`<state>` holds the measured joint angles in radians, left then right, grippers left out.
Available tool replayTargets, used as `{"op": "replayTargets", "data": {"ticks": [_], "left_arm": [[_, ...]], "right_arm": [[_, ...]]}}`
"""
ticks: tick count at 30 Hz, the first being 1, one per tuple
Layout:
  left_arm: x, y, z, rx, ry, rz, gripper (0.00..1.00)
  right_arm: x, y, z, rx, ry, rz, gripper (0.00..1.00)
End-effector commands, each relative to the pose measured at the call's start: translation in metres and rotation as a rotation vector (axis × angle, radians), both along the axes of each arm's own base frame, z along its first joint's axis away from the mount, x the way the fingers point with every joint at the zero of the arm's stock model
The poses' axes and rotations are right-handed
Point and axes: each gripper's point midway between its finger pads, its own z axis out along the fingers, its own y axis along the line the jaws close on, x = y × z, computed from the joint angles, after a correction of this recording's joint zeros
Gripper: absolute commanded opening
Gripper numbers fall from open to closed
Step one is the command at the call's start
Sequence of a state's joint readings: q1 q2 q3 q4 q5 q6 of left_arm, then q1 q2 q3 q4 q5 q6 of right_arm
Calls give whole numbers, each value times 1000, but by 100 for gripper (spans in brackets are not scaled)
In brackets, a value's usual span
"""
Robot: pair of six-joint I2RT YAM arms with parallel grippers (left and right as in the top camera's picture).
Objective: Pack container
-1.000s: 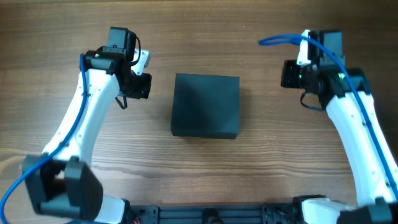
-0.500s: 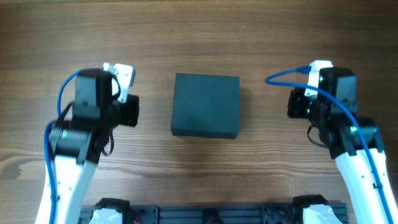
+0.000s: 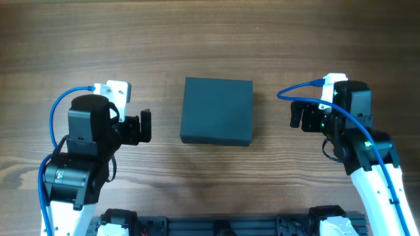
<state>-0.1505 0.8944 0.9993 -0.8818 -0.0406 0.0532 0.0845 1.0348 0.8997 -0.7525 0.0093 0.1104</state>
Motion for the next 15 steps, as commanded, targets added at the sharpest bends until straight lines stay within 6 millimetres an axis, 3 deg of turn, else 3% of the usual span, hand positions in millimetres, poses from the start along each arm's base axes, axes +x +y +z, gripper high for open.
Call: {"op": "replayTargets", "data": {"ticks": [1,15], "left_arm": [[0,2,-9,5,28,17,100],[2,2,-13,7,42,17,100]], "right_arm": [[0,-4,4,-18,-21,-9,100],[3,-3,-6,-21,16,-9,100]]}}
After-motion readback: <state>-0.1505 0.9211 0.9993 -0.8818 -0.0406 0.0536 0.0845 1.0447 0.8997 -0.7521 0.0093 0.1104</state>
